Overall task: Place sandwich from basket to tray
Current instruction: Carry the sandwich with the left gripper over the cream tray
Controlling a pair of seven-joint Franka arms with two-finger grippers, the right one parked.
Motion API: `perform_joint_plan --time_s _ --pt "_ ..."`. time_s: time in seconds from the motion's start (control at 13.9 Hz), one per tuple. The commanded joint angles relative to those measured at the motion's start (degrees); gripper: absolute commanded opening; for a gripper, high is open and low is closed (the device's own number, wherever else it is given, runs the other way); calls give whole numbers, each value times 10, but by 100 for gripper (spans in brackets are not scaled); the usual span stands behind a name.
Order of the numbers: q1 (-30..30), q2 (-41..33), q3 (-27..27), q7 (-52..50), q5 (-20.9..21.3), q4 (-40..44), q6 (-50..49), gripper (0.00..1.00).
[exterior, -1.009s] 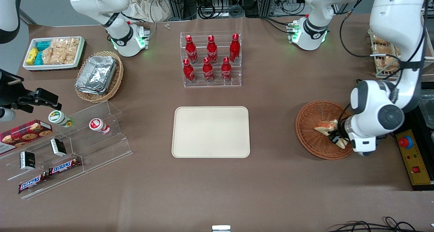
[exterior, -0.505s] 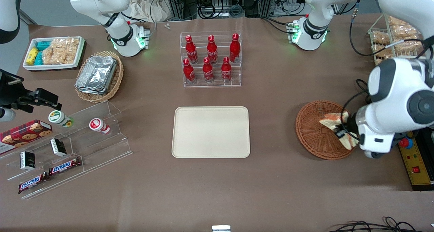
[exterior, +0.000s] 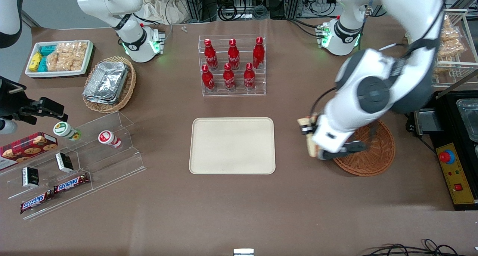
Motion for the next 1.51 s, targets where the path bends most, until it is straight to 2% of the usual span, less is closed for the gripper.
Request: perform_joint_plan --time_s 0.0,0.29,0.58,0.86,0.94,1.15,1.23,1.3,1.44 --pt "-46 61 1 -13 10 15 22 0" --pt "-80 143 3 -36 10 14 126 0" --pt "-119 197 3 -50 99 15 145 0" --pt "-130 215 4 -58 122 13 148 1" --pt "-131 220 4 -58 139 13 150 11" --pt "-133 227 3 -59 152 14 150 55" --pt "-133 225 4 -62 152 14 150 75" --pt "-133 225 3 -72 153 15 149 100" --pt "-132 219 4 -80 153 16 145 100"
